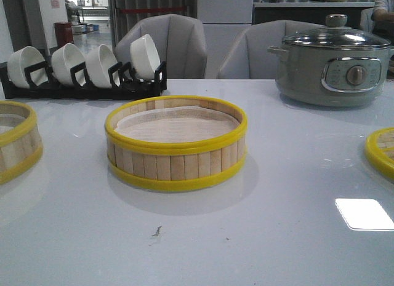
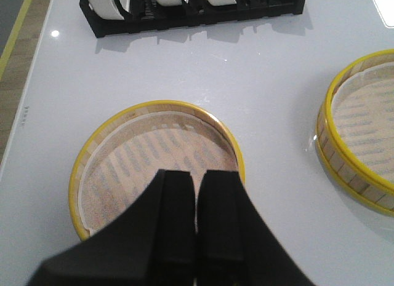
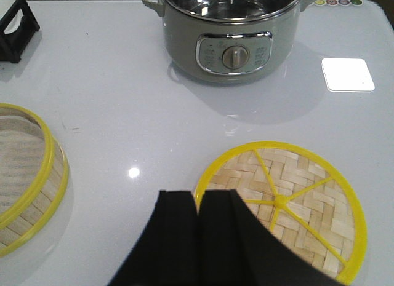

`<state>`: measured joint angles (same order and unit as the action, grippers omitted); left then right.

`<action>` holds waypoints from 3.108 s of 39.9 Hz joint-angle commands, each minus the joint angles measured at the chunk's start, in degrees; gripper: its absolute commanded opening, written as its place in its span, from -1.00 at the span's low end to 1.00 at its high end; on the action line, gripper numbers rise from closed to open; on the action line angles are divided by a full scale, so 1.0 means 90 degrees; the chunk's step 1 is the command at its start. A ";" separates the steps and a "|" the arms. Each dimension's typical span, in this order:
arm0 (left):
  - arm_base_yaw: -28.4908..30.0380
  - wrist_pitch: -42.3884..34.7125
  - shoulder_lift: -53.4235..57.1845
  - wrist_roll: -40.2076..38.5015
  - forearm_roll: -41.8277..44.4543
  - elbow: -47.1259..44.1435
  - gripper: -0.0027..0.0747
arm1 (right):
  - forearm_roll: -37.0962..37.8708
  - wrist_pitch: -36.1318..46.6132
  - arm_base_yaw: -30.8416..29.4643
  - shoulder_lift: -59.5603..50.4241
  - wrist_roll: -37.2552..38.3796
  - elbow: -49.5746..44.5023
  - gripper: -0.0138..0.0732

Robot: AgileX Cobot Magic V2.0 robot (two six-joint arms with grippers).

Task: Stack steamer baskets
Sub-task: 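Lower the left gripper onto the rim of the nearby steamer basket and grasp, then lift the basket with the left gripper and lower it onto the centre basket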

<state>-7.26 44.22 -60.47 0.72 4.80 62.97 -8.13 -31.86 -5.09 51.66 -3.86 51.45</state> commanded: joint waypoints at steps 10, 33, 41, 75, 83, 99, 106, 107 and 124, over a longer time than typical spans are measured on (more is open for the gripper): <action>-0.0024 -0.0209 -0.0005 0.0246 -0.0112 0.0206 -0.59 | 0.0140 0.0493 -0.0008 -0.0047 -0.0046 0.0253 0.30; -0.0024 -0.0856 -0.2429 0.0591 -0.1141 0.0206 0.24 | 0.0140 0.0280 -0.0008 -0.0047 -0.0041 0.0247 0.29; -0.0024 -0.1370 -0.3025 0.0591 -0.1156 0.0206 0.24 | 0.0140 0.0262 -0.0008 -0.0047 -0.0041 0.0247 0.29; -0.0024 -0.1833 -0.4696 0.0591 -0.1389 0.0514 0.24 | 0.0140 0.0206 -0.0008 -0.0034 -0.0041 0.0247 0.29; -0.0024 -0.1833 -0.4807 0.0591 -0.1414 0.0514 0.22 | 0.0140 0.0199 -0.0008 -0.0034 -0.0041 0.0247 0.29; -0.0036 -0.1574 -0.4807 0.0591 -0.1414 0.0802 -0.71 | 0.0140 0.0199 -0.0008 -0.0034 -0.0041 0.0247 0.29; -0.0177 -0.1091 -0.4807 0.0591 -0.1414 0.1460 -0.71 | 0.0140 0.0207 -0.0008 -0.0034 -0.0041 0.0247 0.29; -0.0210 -0.1025 -0.4807 0.0591 -0.1414 0.1560 -0.71 | 0.0140 0.0207 -0.0008 -0.0034 -0.0041 0.0247 0.29; -0.2011 -0.0361 -0.4807 0.0591 -0.1414 0.3441 -0.71 | 0.0140 0.0229 -0.0008 -0.0034 -0.0041 0.0247 0.29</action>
<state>-21.75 43.50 -106.88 5.95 -7.54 89.92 -7.33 -34.27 -5.09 51.66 -3.86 51.45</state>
